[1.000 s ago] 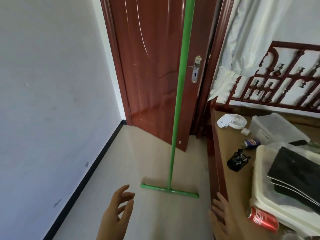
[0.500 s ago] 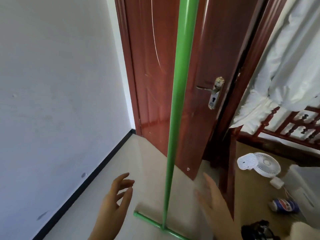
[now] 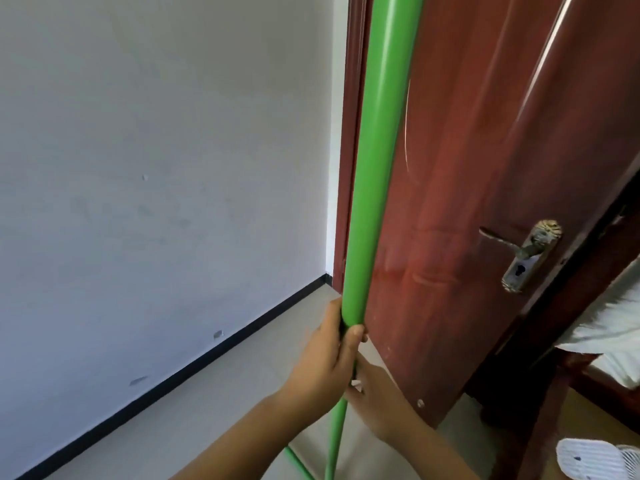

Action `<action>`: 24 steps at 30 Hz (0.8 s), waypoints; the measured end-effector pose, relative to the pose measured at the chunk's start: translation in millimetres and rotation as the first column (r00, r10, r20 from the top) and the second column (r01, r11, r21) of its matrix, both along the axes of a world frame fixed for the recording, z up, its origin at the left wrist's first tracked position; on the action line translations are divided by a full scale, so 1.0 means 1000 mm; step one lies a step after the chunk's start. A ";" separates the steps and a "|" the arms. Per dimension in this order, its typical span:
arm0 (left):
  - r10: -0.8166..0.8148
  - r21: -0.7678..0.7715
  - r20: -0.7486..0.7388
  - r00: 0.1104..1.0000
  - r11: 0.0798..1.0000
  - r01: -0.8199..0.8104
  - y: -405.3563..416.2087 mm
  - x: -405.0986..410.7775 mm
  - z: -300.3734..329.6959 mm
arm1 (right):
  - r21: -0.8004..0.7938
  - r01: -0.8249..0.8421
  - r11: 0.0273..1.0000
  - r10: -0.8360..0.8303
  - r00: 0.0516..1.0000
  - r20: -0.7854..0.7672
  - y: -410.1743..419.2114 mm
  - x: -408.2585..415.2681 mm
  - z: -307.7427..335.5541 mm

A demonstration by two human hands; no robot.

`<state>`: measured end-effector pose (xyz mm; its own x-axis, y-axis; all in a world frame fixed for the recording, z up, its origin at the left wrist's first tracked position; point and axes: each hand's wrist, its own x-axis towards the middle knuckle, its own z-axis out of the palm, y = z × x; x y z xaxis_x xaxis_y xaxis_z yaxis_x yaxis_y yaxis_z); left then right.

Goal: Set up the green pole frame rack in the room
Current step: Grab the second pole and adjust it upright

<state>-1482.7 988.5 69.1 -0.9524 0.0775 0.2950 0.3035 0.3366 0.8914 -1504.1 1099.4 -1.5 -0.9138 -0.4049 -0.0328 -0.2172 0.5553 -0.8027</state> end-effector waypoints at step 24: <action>0.420 0.004 -0.013 0.907 0.907 -0.420 -0.223 -0.255 0.020 | -0.005 -0.391 0.920 0.390 0.920 -0.033 -0.247 -0.295 0.022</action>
